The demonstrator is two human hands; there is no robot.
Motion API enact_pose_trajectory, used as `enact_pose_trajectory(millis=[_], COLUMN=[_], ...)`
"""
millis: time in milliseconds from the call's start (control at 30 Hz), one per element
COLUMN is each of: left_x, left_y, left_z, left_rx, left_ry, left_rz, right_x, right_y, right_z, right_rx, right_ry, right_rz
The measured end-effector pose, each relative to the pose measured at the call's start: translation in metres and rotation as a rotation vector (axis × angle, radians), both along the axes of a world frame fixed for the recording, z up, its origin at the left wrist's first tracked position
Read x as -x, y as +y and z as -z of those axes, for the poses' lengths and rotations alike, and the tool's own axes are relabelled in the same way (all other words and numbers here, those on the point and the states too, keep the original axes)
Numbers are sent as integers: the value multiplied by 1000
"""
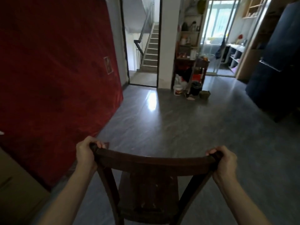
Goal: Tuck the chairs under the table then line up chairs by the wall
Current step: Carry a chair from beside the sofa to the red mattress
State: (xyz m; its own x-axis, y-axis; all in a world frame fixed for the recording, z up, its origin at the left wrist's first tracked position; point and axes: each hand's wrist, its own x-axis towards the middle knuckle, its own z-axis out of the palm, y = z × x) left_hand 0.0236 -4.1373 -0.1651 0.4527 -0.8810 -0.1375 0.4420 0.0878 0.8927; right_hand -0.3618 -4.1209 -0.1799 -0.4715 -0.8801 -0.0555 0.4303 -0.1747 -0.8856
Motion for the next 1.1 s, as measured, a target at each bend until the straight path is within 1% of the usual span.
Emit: enact_pose_trajectory(millis=[100,300,400,467,600,833,900,1100], left_x=[-42,-131,-166,-186,-219,-267,-282,-326], left_y=[-57,-195,-268,-322,-421,-605,-659,-797], left_z=[0,7,7,6,12,27,23,30], left_rx=[10,-13,-37,-47,-59,-86,-90,-61], left_ry=[-57,-41,-37,-41,-62,-130,-142,-142], left_rz=[-38,-81,-95,-91,-48,-49,-37,-10], right_x=[-40,-133,-168,-188,-218,-264,-279,-322], right_y=[-77,-227,-300,-348,-442,-626,-676,-792], right_z=[2,-2,-6,-8,0,18,19,21], right_rx=[-9,9,-11,-10,-17,-51,-65,-30], right_ry=[-35,-129,-102,-126,-129,-51,-58,-54], right_rz=[-42,-49,-45,-42,-16,-14,5,1])
